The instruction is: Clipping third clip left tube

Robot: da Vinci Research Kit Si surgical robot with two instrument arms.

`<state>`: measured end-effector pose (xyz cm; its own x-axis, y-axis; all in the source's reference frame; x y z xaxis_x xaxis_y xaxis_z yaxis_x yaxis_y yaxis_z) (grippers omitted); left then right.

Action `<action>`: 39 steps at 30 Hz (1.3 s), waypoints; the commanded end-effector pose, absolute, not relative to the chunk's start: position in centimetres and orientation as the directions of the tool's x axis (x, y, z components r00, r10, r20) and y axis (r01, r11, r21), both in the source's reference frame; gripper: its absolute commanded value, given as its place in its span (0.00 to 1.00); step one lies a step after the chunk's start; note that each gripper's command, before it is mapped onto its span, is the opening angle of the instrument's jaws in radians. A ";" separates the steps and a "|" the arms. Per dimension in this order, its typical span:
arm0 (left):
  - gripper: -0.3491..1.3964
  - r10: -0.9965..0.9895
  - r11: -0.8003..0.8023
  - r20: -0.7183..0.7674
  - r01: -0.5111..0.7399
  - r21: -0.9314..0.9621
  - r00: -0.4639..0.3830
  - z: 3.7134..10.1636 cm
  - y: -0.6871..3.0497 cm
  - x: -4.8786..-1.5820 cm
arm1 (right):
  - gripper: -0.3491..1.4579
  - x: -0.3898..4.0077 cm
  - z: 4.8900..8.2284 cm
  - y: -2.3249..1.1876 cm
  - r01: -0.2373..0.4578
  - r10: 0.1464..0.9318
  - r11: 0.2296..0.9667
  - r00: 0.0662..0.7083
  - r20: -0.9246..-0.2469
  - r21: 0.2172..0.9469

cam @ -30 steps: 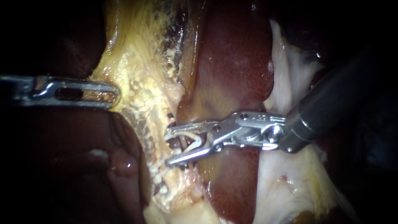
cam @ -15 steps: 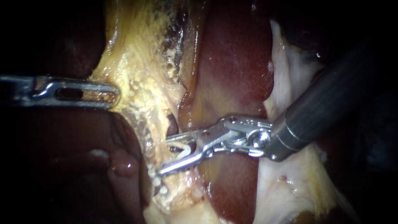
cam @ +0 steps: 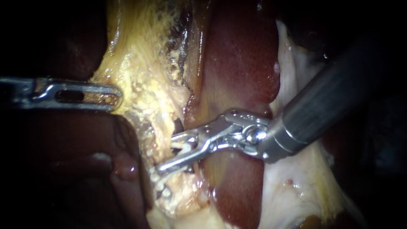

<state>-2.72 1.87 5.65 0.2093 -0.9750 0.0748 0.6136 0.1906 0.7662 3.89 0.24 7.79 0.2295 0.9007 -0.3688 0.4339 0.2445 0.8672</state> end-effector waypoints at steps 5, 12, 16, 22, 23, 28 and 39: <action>0.00 -0.975 0.191 0.075 0.613 0.766 0.210 5.66 1.87 -2.73 | 0.45 3.95 7.74 0.32 0.406 0.913 0.233 0.222 -0.343 0.884; 0.00 -0.975 0.191 0.075 0.613 0.766 0.210 5.66 1.88 -2.73 | 0.45 3.90 7.62 0.51 0.367 0.930 0.211 0.210 -0.302 0.906; 0.00 -0.975 0.191 0.075 0.613 0.767 0.210 5.66 1.88 -2.73 | 0.45 3.91 7.58 0.58 0.340 0.942 0.179 0.211 -0.261 0.923; 0.00 -0.975 0.191 0.075 0.613 0.767 0.210 5.67 1.88 -2.73 | 0.43 3.93 7.59 0.58 0.313 0.953 0.127 0.226 -0.203 0.941; 0.00 -0.975 0.191 0.075 0.613 0.767 0.210 5.67 1.88 -2.73 | 0.42 3.93 7.59 0.59 0.308 0.954 0.116 0.231 -0.193 0.944; 0.00 -0.975 0.191 0.075 0.613 0.767 0.210 5.67 1.88 -2.73 | 0.35 3.92 7.60 0.59 0.284 0.961 0.079 0.234 -0.149 0.955; 0.00 -0.975 0.191 0.075 0.613 0.767 0.210 5.68 1.89 -2.72 | 0.00 3.85 7.65 0.61 0.281 0.960 0.081 0.237 -0.151 0.956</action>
<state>-2.72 1.89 5.68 0.2103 -0.9747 0.0751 0.6129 0.1913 0.7667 3.84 0.62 7.65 0.2368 0.9598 -0.1507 0.2801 0.0811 0.9565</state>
